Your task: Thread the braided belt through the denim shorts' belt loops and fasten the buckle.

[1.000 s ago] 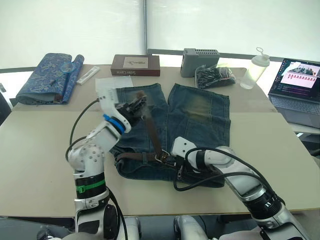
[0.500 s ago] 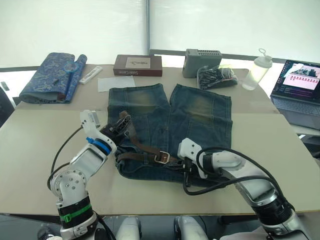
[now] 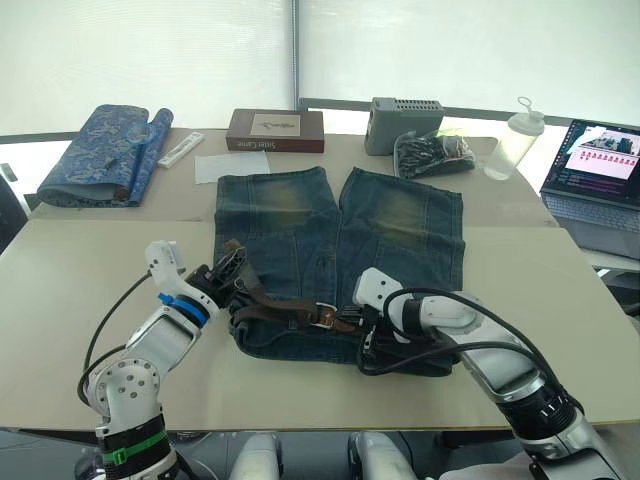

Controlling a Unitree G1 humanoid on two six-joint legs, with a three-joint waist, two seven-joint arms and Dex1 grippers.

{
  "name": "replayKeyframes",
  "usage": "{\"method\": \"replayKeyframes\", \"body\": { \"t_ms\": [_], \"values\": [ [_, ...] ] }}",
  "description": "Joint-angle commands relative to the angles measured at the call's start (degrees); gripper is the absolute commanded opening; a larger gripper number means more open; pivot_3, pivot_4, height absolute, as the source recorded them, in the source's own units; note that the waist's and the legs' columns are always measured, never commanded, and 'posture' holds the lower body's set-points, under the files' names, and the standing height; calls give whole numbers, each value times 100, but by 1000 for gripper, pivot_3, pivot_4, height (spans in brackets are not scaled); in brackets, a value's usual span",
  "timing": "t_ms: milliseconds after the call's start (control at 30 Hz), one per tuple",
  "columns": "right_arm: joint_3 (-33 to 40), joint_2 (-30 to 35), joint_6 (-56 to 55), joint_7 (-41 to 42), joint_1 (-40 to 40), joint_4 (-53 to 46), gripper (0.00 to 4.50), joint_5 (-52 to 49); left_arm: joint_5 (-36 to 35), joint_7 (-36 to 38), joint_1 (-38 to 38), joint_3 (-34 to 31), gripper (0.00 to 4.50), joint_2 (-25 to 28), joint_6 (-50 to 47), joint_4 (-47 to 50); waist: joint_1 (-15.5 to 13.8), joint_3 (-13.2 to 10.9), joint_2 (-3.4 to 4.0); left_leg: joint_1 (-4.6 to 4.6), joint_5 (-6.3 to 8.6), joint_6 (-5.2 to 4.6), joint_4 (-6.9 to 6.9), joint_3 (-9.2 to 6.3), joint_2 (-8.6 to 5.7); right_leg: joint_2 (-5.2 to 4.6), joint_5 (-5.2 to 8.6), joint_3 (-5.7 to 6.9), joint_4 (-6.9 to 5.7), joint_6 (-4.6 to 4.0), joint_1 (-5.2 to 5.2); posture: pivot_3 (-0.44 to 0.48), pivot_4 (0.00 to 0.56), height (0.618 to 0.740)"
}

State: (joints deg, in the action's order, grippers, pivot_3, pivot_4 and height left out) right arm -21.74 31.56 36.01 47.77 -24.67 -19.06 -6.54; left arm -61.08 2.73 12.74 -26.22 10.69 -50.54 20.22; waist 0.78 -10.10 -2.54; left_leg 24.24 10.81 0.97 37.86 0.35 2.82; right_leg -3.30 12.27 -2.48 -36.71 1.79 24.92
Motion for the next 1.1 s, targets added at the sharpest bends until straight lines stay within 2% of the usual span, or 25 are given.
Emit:
{"method": "replayKeyframes", "body": {
  "t_ms": [33,433,1100],
  "values": [
    [-12,-61,-210,43,-181,-29,47,40,-164,-61,-21,-10,0,7,195,101,0,0,0,-1,0,0,0,0,0,0,0,0,-1,-1,0,0,150,718],
    [-25,-295,-182,86,-209,12,47,5,-243,-152,-162,68,0,82,362,112,2,0,0,0,0,0,0,0,0,0,1,1,-1,-2,1,0,150,718],
    [-336,-685,-617,103,-404,739,47,343,-211,-165,-458,-50,0,264,733,-29,17,0,0,0,1,1,0,0,1,1,3,1,-1,-6,3,0,150,718]
  ]
}}
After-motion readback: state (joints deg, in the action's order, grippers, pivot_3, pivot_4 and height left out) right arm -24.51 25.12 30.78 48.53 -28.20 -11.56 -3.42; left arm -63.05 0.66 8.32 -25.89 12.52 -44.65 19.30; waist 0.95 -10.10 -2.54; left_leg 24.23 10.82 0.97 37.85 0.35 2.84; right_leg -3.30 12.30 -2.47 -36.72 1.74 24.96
